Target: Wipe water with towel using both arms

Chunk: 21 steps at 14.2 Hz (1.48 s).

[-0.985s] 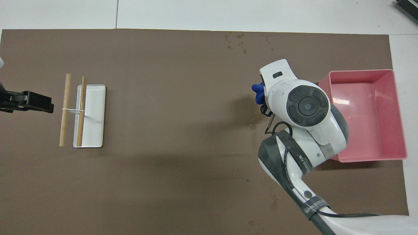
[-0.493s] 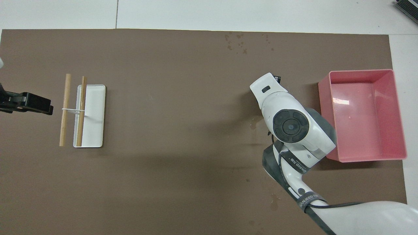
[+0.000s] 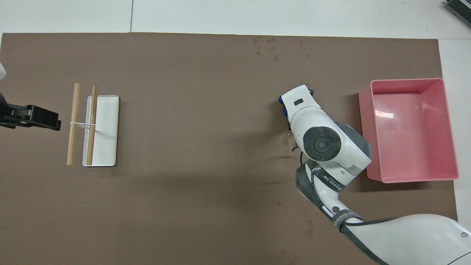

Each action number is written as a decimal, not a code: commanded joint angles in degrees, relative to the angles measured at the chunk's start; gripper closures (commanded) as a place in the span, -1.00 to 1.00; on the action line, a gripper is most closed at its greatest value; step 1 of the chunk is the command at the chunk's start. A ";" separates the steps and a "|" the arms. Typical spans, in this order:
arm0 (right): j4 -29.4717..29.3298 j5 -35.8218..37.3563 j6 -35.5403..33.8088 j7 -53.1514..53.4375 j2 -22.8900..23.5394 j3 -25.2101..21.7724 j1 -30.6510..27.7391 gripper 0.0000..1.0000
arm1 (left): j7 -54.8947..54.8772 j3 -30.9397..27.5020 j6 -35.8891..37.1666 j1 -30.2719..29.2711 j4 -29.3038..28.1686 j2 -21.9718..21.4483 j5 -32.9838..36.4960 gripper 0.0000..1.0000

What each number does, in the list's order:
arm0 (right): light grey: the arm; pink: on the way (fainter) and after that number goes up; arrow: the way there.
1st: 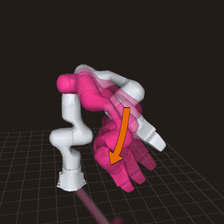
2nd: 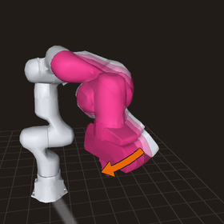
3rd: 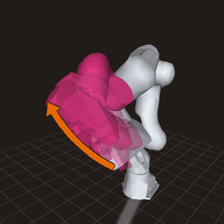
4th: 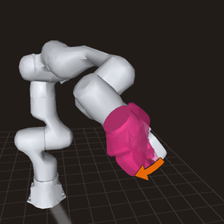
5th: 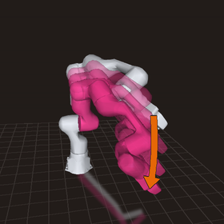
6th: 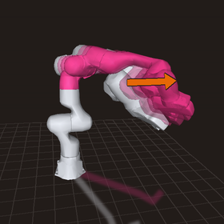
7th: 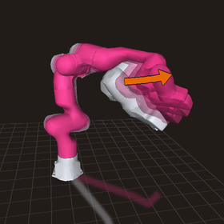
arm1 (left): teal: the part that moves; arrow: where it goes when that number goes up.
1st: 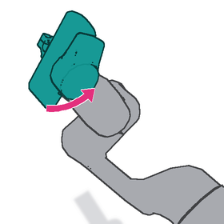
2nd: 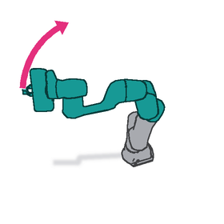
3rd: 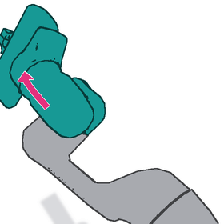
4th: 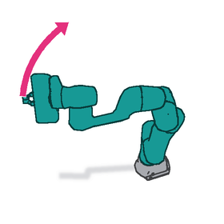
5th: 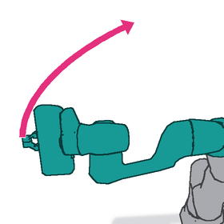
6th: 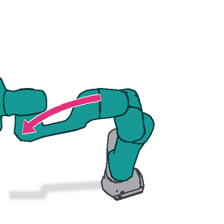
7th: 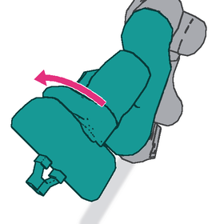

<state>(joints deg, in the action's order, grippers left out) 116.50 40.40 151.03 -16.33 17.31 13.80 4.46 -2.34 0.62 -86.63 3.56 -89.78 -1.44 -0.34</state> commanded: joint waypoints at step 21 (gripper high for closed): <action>5.13 -51.65 -4.96 4.38 1.76 3.69 -2.87 1.00 | -0.29 -1.06 -0.21 1.01 -1.89 -1.64 0.69 -1.00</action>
<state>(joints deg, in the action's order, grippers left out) 117.98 -10.19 148.06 -12.88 19.47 16.44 3.19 -2.34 0.40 -86.62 3.61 -89.81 -1.44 -0.34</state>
